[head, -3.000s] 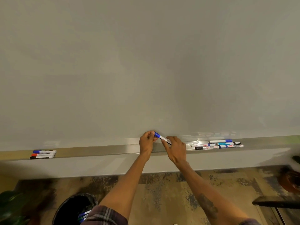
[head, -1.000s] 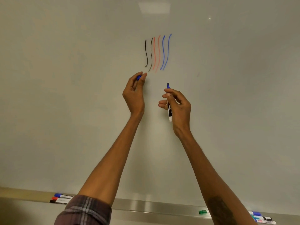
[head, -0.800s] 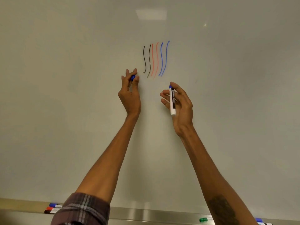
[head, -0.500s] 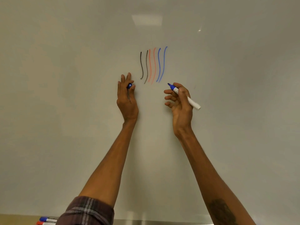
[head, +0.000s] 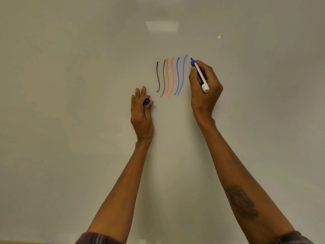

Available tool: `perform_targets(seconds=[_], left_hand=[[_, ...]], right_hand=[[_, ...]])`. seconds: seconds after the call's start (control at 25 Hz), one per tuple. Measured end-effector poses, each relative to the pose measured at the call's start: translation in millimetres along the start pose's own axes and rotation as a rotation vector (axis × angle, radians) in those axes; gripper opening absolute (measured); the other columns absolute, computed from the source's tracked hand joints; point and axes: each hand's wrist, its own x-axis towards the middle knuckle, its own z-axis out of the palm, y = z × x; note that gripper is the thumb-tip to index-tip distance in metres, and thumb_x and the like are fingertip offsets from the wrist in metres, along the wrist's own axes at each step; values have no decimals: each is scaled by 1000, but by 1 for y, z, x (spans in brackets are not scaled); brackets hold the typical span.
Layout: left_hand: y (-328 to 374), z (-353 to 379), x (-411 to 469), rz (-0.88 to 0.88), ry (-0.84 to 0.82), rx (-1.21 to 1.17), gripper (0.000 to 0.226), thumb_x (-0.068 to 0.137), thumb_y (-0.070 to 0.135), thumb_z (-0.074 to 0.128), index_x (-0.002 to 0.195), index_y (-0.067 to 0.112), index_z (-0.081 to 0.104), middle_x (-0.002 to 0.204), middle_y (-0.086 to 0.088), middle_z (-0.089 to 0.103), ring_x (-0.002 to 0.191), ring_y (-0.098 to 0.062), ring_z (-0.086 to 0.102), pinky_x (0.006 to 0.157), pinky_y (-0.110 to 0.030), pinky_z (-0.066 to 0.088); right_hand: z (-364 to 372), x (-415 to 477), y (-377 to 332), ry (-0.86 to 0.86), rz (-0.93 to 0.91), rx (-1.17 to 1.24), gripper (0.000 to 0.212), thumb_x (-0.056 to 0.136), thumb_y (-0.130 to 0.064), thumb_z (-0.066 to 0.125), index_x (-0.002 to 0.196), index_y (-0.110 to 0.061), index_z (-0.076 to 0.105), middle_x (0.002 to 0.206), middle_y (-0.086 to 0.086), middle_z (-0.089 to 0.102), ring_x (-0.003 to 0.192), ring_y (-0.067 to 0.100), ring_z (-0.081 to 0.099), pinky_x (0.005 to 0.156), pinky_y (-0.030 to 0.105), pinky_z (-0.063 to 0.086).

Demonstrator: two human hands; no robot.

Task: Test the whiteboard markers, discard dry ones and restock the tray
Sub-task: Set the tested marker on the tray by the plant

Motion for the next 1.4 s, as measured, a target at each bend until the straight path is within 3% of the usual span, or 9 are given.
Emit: perform_targets(seconds=[0.2, 0.48, 0.6, 0.72, 0.96, 1.08, 1.2, 1.28, 1.4], left_hand=[[1, 0, -1, 19, -2, 10, 25, 102, 15, 52, 126, 10, 56, 145, -4, 51, 140, -28, 44, 120, -38, 29], [-2, -1, -2, -27, -32, 36, 34, 103, 18, 51, 126, -6, 58, 144, -16, 54, 142, -26, 42, 121, -40, 29], [-2, -1, -3, -17, -27, 35, 31, 102, 14, 53, 125, -6, 58, 143, -13, 54, 142, -24, 42, 120, -46, 31], [-4, -1, -2, -4, -22, 44, 28, 101, 11, 55, 123, -6, 59, 143, -14, 55, 141, -26, 43, 120, -43, 30], [1, -3, -3, -14, -30, 57, 29, 100, 8, 56, 126, -4, 59, 144, -13, 54, 141, -26, 43, 121, -40, 30], [4, -7, -2, -55, -61, 43, 36, 101, 13, 54, 133, -3, 55, 148, -9, 48, 142, -26, 41, 120, -44, 31], [10, -13, -1, -122, -109, 15, 38, 100, 16, 56, 135, 0, 56, 149, -11, 47, 144, -28, 38, 122, -34, 26], [18, -20, -3, -178, -105, -52, 34, 98, 16, 60, 129, 2, 62, 144, -10, 54, 142, -25, 42, 121, -30, 26], [38, -38, -4, -434, -14, -198, 29, 94, 21, 67, 120, 8, 69, 127, -6, 68, 127, -18, 58, 114, -36, 41]], right_hand=[[2, 1, 6, -23, -96, -113, 22, 92, -15, 63, 110, -5, 71, 93, 2, 72, 77, 8, 66, 69, 27, 55], [-23, -79, 16, -77, 3, -201, 18, 89, -16, 65, 103, -6, 72, 81, 3, 68, 66, 16, 61, 60, 36, 52], [-21, -48, 8, 5, 42, -120, 18, 89, -15, 65, 104, -9, 72, 85, 2, 70, 71, 15, 64, 64, 37, 53], [-12, -5, 3, 54, -15, -124, 20, 90, -16, 63, 106, -9, 72, 90, 0, 72, 77, 12, 66, 69, 34, 54], [-18, -15, 17, -55, -122, -207, 23, 91, -17, 64, 111, -8, 71, 92, 2, 70, 75, 14, 64, 66, 29, 52], [-33, -64, 22, -63, -41, -201, 20, 90, -13, 66, 107, -6, 72, 85, 4, 68, 70, 15, 62, 63, 32, 51], [-40, -96, 16, -138, 78, -88, 20, 91, -10, 66, 110, -4, 71, 93, 5, 71, 81, 15, 68, 71, 36, 56], [-42, -107, 7, -210, 305, 142, 24, 93, -9, 64, 116, -2, 68, 102, 9, 72, 90, 21, 70, 79, 36, 59], [-39, -126, -5, -273, 654, 461, 25, 96, -10, 60, 119, -2, 65, 105, 17, 72, 93, 29, 70, 82, 35, 58]])
